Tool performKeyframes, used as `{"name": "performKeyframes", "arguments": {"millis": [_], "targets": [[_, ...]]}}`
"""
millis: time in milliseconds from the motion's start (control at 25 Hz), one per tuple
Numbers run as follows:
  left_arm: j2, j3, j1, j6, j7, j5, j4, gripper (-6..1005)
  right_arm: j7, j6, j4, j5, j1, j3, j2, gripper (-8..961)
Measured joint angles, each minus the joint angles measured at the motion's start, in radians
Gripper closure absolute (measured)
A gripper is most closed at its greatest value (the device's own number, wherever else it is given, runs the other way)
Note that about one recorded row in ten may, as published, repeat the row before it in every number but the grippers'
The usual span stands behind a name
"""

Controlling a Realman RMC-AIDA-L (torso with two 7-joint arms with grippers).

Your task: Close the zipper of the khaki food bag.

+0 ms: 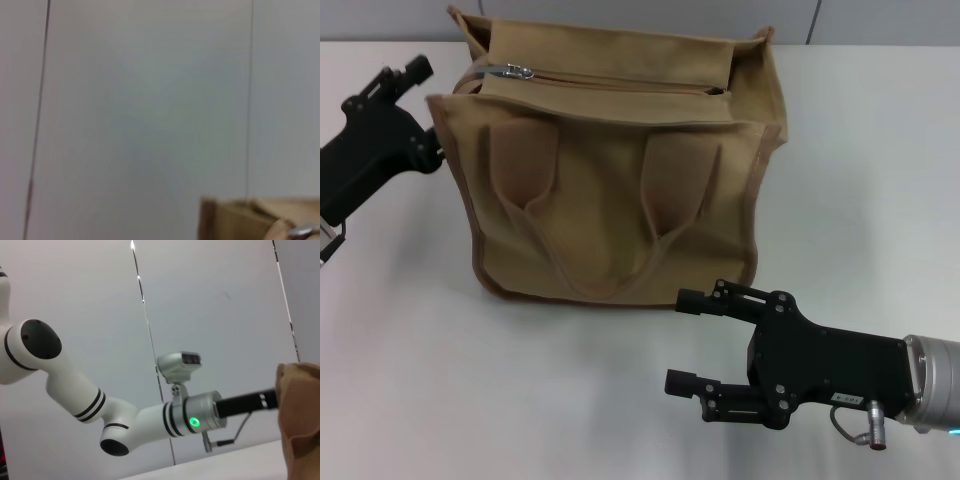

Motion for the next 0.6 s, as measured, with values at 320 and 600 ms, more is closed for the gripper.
{"name": "performKeyframes", "arguments": {"millis": [320,600], "targets": [[0.003,0.000,0.007,0.086,-0.082,-0.035,0.005,188,0.000,0.031,0.002,0.006,-0.011,0.009,0.000,169],[0.003,0.001,0.005,0.081,-0.083,-0.032,0.005,188,0.000,0.043,0.005,0.007,-0.007,0.010,0.000,168]]}}
